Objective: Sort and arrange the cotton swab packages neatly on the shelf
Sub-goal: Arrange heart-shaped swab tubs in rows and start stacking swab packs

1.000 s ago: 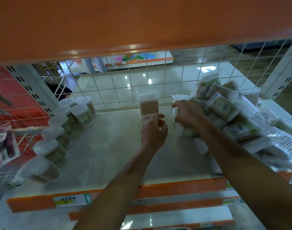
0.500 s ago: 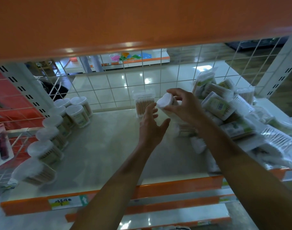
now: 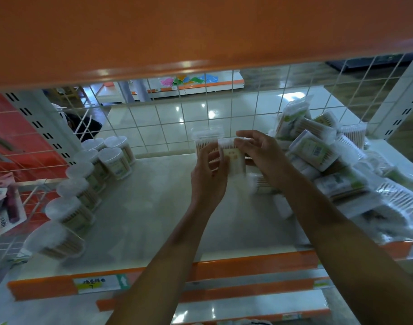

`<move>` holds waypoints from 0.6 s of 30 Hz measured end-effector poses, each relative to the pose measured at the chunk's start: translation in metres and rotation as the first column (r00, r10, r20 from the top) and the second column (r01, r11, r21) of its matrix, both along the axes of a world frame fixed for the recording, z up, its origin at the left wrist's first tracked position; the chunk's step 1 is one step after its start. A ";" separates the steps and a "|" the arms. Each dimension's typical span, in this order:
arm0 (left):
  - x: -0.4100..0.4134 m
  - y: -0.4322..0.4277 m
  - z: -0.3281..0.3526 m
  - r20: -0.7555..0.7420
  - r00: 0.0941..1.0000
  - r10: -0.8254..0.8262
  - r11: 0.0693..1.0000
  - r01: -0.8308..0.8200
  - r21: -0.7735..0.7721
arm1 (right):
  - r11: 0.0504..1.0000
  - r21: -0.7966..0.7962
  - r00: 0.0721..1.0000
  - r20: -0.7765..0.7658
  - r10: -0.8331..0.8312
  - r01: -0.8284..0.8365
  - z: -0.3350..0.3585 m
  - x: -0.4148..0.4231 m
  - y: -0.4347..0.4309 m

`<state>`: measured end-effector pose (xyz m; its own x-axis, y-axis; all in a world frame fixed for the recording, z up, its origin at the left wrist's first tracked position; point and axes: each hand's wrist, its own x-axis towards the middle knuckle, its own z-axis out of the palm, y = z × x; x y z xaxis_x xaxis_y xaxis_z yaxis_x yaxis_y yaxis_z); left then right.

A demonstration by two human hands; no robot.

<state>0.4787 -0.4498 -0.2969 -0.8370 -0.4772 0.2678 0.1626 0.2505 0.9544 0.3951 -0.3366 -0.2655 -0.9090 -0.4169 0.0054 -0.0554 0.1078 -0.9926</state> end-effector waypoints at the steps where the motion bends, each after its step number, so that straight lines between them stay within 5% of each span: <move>1: 0.001 -0.001 0.001 -0.004 1.000 0.002 1.000 -0.002 0.002 | 1.000 -0.013 1.000 0.014 0.001 -0.001 0.000 0.001 -0.001; 10: 0.013 -0.007 0.002 -0.021 0.999 -0.038 0.985 0.041 0.170 | 0.952 -0.272 0.949 0.237 0.208 -0.141 -0.003 0.012 -0.009; 18: 0.025 -0.010 0.000 -0.022 0.996 -0.084 0.995 0.085 0.059 | 0.909 -0.345 0.916 0.237 0.325 -0.233 -0.010 0.023 -0.020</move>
<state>0.5034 -0.4601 -0.2970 -0.8698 -0.4209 0.2574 0.1991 0.1779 0.9637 0.4178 -0.3568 -0.2759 -0.7367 -0.6729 -0.0663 0.2493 -0.1791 -0.9517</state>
